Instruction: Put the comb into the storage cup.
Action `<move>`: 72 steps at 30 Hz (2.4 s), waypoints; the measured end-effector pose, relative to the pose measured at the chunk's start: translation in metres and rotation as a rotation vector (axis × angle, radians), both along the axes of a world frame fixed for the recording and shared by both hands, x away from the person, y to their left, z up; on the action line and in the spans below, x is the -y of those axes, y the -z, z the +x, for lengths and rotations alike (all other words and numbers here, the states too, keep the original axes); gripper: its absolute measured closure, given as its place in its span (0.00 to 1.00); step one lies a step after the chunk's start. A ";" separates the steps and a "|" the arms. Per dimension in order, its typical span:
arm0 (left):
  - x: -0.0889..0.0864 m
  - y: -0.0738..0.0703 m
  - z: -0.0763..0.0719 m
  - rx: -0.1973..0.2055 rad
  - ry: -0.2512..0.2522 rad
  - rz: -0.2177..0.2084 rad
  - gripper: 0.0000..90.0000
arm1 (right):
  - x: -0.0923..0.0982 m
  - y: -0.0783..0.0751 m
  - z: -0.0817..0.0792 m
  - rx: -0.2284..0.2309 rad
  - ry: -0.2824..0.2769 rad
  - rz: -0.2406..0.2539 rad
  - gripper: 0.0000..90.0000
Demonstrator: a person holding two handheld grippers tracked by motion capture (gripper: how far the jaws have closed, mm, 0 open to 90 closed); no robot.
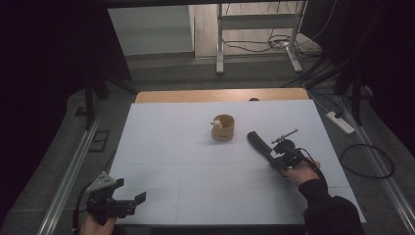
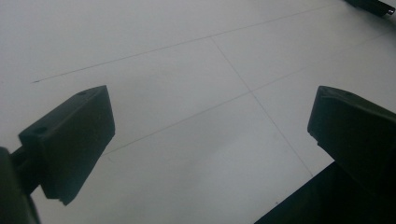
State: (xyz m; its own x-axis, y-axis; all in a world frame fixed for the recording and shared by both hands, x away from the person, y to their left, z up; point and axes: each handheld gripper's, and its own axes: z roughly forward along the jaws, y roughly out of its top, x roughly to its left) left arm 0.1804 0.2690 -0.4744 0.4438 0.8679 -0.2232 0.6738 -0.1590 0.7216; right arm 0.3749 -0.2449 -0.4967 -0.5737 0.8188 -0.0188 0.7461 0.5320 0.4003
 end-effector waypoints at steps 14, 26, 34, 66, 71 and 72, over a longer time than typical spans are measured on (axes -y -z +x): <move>0.006 -0.007 0.001 0.013 0.028 0.027 0.00 | 0.010 -0.007 -0.007 0.061 -0.026 0.044 0.80; 0.012 -0.014 0.013 0.062 0.068 -0.007 0.00 | 0.013 -0.017 -0.018 0.137 -0.048 0.076 0.80; 0.018 -0.018 0.023 0.072 0.104 -0.024 0.00 | 0.016 -0.023 -0.025 0.181 -0.062 0.090 0.80; 0.057 -0.031 0.081 0.084 0.243 -0.034 0.00 | 0.017 -0.046 -0.051 0.362 -0.105 0.108 0.80; 0.062 -0.037 0.090 0.086 0.258 -0.034 0.00 | 0.015 -0.050 -0.055 0.387 -0.119 0.126 0.80; 0.063 -0.037 0.092 0.086 0.257 -0.038 0.00 | 0.015 -0.050 -0.056 0.391 -0.121 0.129 0.80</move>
